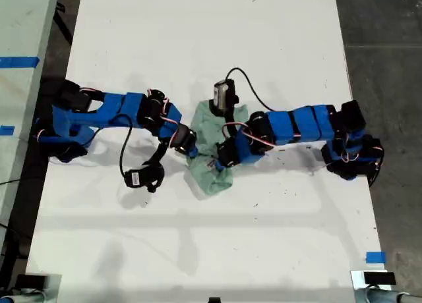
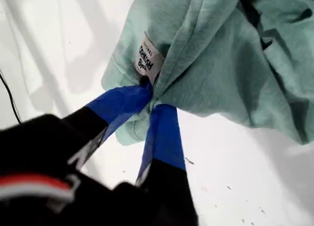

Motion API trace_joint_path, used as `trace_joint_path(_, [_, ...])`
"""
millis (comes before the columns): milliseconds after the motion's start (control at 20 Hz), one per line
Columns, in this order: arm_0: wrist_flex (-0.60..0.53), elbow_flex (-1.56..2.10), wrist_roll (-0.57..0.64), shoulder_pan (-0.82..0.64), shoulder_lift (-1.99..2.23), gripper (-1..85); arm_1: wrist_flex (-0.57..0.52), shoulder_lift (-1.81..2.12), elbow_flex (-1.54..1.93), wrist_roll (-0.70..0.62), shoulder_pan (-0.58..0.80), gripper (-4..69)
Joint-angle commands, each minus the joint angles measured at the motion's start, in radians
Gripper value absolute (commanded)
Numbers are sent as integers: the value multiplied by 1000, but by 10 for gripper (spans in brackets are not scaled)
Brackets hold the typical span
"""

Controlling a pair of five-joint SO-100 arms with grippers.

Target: Fold tshirt

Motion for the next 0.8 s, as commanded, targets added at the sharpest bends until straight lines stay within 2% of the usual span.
trace_joint_path(0, [23, -55, 54, -86, 98, 0, -6, 132, -6, -58, 84, -19])
trace_joint_path(300, [130, -37, 161, -296, 166, 0, 9, 302, 153, -175, 345, -19])
trace_joint_path(400, [158, -31, 199, -365, 169, 0, -26, 345, 255, -239, 453, -19])
trace_joint_path(500, [164, -18, 230, -413, 169, 0, -186, 399, 459, -302, 546, -19])
trace_joint_path(600, [166, 3, 244, -443, 169, 0, -414, 403, 683, -347, 612, -21])
trace_joint_path(650, [166, 20, 250, -457, 167, 0, -540, 383, 785, -356, 641, 3])
trace_joint_path(750, [166, 63, 262, -492, 166, 0, -676, 267, 864, -359, 681, 162])
